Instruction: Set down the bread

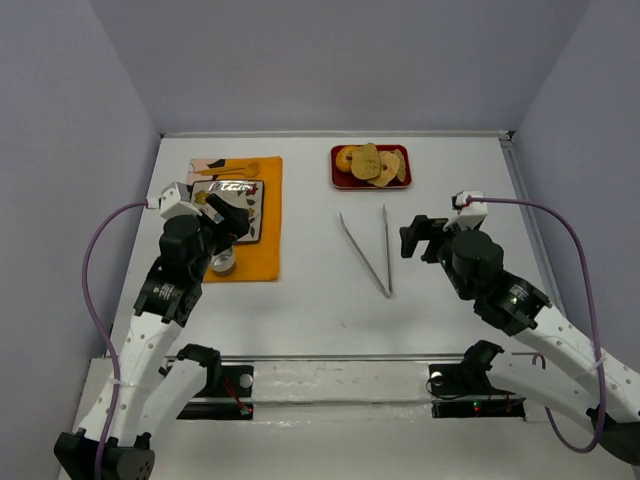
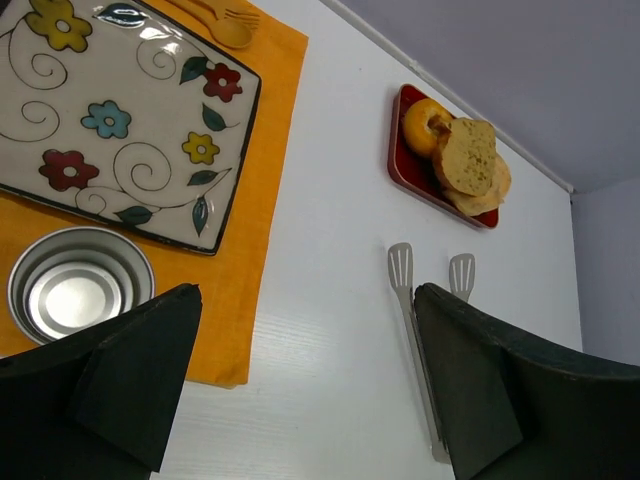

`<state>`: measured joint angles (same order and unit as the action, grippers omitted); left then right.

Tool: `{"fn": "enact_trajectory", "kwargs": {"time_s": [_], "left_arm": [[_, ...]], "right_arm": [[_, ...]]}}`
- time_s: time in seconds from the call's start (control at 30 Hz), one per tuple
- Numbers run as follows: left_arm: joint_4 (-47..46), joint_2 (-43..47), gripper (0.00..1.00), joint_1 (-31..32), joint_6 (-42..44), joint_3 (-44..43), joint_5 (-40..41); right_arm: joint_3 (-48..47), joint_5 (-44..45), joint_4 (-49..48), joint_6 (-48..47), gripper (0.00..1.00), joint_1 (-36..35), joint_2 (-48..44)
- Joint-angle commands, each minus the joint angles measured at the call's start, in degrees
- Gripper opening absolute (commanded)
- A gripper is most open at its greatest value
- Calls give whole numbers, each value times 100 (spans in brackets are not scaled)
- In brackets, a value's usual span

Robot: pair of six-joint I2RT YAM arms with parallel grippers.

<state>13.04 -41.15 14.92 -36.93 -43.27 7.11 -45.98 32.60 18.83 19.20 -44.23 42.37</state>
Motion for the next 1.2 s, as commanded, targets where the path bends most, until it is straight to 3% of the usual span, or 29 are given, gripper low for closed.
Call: {"fn": "enact_trajectory", "kwargs": {"time_s": [0.0, 0.1, 0.27, 0.53, 0.67, 0.77, 0.93, 1.0, 1.17], "left_arm": [[-21, -42, 99, 11, -261, -182, 272], [-20, -411, 99, 46, -490, -156, 116], [-64, -1430, 99, 1319, -807, -480, 799], [-21, -3958, 99, 2988, -1140, -2323, 1116], [41, -5138, 99, 3465, -1299, -3247, 1099], [566, -6184, 99, 3842, -1326, -4333, 1064], [2333, -7765, 99, 4387, -1562, -6174, 1599], [2685, -8031, 99, 4519, -1615, -6805, 1731], [2959, -8366, 99, 4678, -1896, -6863, 1530]], "right_arm": [[-105, 221, -195, -206, 100, 19, -18], [-140, 299, -73, -93, 100, 19, 26], [-271, 747, 235, 277, 100, 19, 70], [-552, 1433, 1245, 892, 100, 81, -18], [-605, 1442, 1483, 963, 100, 203, -53], [-571, 1548, 1571, 989, 100, 204, -106], [-465, 1512, 1606, 1059, 100, 257, -378], [-404, 1530, 1615, 1051, 100, 257, -457], [-351, 1547, 1624, 1086, 100, 257, -545]]}}
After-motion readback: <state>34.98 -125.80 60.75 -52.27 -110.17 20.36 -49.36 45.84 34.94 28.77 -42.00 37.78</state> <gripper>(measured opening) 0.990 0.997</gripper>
